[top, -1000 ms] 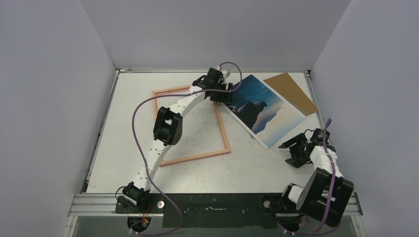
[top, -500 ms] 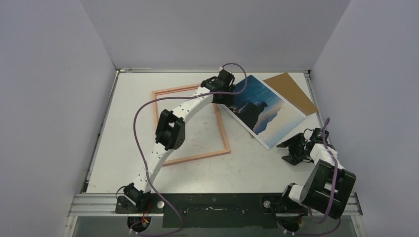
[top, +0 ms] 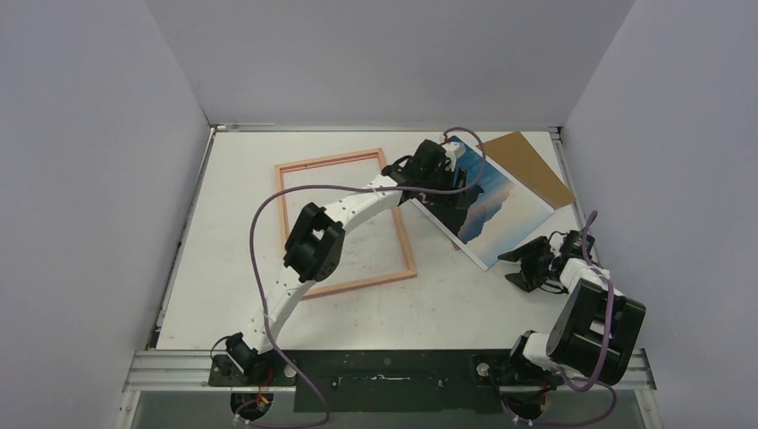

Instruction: Put the photo into the frame

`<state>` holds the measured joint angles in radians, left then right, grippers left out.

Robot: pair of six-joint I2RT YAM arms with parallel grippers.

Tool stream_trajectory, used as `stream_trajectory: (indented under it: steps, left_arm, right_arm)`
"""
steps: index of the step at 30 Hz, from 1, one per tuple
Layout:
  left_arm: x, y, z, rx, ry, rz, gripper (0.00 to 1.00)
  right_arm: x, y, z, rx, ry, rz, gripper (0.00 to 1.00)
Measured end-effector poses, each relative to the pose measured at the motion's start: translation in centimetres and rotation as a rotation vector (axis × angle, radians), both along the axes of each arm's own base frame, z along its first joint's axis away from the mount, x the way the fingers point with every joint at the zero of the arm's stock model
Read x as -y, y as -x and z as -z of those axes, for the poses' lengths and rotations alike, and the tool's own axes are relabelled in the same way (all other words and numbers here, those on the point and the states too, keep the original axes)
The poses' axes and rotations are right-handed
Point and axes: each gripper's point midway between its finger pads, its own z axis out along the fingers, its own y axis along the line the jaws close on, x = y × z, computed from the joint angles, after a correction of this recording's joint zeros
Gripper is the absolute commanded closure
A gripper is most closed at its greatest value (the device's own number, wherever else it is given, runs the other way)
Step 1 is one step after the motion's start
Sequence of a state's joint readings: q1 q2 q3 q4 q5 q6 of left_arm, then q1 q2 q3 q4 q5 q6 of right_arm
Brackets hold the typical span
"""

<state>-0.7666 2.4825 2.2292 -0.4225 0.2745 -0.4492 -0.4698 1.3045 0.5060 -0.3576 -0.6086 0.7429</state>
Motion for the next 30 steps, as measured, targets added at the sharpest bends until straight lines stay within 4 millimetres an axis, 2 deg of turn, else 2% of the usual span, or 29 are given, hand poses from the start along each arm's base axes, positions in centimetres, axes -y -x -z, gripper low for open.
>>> stream_trajectory:
  steps: [3,6,12,15,23,30]
  left_arm:
    - [2.8,2.2,-0.9,0.0,0.071,0.084,0.46]
    - [3.7,3.0,-0.2,-0.019,0.099,0.126,0.47]
    - [2.8,3.1,5.2,-0.109,0.037,0.126,0.51]
    - [2.6,1.9,5.1,-0.095,0.008,0.104,0.51]
    - [1.9,1.2,5.4,-0.099,-0.05,0.057,0.51]
    - [1.7,0.7,5.6,-0.105,-0.07,0.04,0.51]
  right_arm:
    - [-0.2,-0.3,0.0,0.016,-0.016,-0.003,0.45]
    - [-0.3,-0.6,0.0,0.03,-0.031,-0.007,0.45]
    - [-0.7,-1.0,-0.1,0.068,-0.051,-0.014,0.44]
    - [-0.9,-1.2,-0.2,0.095,-0.062,-0.02,0.44]
    - [-1.0,-1.2,-0.3,0.096,-0.063,-0.025,0.41]
    - [0.3,0.2,-0.1,-0.009,0.034,0.005,0.38]
